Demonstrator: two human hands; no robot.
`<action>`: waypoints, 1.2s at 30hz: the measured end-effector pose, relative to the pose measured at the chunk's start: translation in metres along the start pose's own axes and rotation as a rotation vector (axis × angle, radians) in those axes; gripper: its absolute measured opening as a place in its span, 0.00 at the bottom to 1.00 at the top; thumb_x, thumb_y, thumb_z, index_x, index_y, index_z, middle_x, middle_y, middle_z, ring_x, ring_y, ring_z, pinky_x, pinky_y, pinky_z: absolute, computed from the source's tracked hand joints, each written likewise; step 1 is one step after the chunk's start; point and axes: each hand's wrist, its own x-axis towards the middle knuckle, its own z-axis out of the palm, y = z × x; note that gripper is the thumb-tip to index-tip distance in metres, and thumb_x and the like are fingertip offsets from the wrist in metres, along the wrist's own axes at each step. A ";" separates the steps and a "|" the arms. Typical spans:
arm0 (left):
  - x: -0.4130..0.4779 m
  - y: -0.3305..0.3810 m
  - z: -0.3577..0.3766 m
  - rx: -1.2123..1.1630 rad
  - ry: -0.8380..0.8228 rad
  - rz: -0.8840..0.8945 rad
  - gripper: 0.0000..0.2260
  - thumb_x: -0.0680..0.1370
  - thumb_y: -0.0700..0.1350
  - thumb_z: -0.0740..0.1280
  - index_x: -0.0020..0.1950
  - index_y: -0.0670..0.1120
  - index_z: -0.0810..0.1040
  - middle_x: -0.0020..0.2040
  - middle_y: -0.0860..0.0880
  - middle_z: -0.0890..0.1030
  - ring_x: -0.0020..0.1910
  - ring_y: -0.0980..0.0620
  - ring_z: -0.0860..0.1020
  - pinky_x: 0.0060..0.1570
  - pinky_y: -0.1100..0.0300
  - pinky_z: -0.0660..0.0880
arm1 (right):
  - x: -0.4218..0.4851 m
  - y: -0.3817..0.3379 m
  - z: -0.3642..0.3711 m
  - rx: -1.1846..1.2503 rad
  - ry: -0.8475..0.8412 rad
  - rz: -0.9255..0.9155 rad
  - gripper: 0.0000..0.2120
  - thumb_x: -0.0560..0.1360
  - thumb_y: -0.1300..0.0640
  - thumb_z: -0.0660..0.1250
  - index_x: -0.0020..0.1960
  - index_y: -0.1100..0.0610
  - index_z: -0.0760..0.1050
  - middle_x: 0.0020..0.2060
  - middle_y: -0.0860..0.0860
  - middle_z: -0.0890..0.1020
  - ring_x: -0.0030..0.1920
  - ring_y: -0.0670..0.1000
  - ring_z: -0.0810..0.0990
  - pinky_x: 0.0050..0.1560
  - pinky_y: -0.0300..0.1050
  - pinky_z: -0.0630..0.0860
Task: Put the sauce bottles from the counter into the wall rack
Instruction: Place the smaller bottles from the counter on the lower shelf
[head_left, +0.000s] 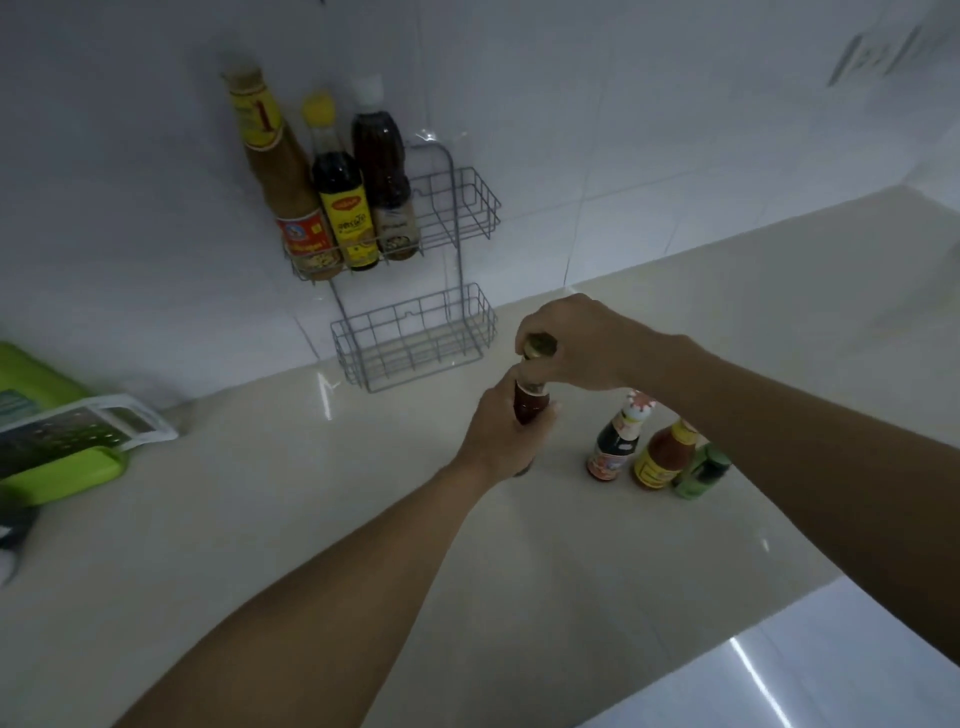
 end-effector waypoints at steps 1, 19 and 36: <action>-0.005 0.005 -0.006 -0.028 0.066 0.013 0.09 0.78 0.48 0.69 0.57 0.54 0.75 0.45 0.51 0.83 0.43 0.55 0.81 0.41 0.66 0.77 | 0.004 -0.008 -0.004 -0.012 0.049 -0.067 0.16 0.75 0.43 0.67 0.47 0.56 0.79 0.39 0.50 0.80 0.40 0.51 0.77 0.41 0.47 0.76; -0.061 0.026 -0.079 0.128 0.633 -0.141 0.06 0.73 0.46 0.69 0.47 0.51 0.75 0.39 0.53 0.82 0.40 0.47 0.81 0.42 0.52 0.79 | 0.051 -0.114 -0.011 -0.301 0.275 -0.409 0.19 0.78 0.44 0.51 0.39 0.53 0.74 0.32 0.50 0.78 0.32 0.54 0.74 0.31 0.45 0.65; -0.055 0.012 -0.079 0.193 0.673 -0.194 0.08 0.74 0.47 0.69 0.52 0.50 0.76 0.44 0.51 0.84 0.44 0.45 0.82 0.46 0.47 0.80 | 0.048 -0.129 0.015 -0.195 0.316 -0.124 0.18 0.79 0.45 0.59 0.38 0.57 0.72 0.30 0.50 0.72 0.36 0.57 0.75 0.38 0.47 0.73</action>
